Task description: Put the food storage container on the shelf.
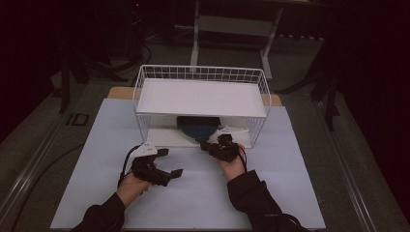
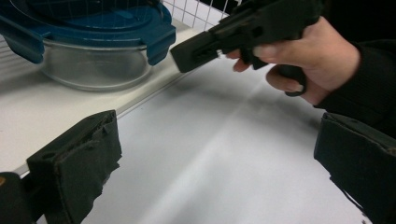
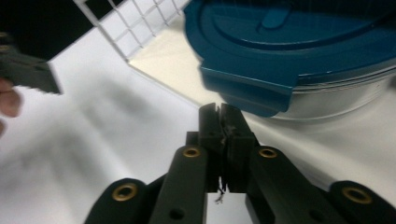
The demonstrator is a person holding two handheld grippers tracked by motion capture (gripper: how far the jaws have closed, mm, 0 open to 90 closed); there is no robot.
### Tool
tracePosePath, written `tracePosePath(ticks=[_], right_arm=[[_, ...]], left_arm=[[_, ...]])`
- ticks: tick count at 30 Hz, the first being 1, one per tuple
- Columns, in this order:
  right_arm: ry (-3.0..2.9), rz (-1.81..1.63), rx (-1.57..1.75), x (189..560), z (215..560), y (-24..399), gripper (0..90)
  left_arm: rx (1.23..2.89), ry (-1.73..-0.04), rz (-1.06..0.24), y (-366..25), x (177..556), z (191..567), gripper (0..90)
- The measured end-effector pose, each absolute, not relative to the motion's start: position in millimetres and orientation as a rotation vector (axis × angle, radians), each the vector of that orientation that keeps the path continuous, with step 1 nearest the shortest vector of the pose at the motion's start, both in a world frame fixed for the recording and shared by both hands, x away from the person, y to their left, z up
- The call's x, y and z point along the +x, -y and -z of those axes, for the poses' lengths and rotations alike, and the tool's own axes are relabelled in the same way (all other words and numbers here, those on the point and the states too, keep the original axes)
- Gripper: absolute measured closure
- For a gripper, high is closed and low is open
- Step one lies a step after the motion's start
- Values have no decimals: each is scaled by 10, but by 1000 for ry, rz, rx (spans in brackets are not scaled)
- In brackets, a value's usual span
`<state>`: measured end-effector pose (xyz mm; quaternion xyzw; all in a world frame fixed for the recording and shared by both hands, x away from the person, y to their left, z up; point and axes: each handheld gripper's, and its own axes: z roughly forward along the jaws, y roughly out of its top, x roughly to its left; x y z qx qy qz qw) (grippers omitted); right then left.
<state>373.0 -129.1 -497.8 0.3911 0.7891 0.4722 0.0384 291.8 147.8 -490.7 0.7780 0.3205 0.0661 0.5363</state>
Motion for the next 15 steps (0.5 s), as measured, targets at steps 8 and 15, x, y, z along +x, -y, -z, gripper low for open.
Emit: tracePosePath(ticks=[8,15], right_arm=[[-2383,-1502,1128,3545,4836,1405,442],[-2380,-1568,1095,3441,4790,1507,199]], left_arm=[[1855,-741,-173,-1464,2867,4834,8],[1852,-734,-170,-1475,2836,4803,8]])
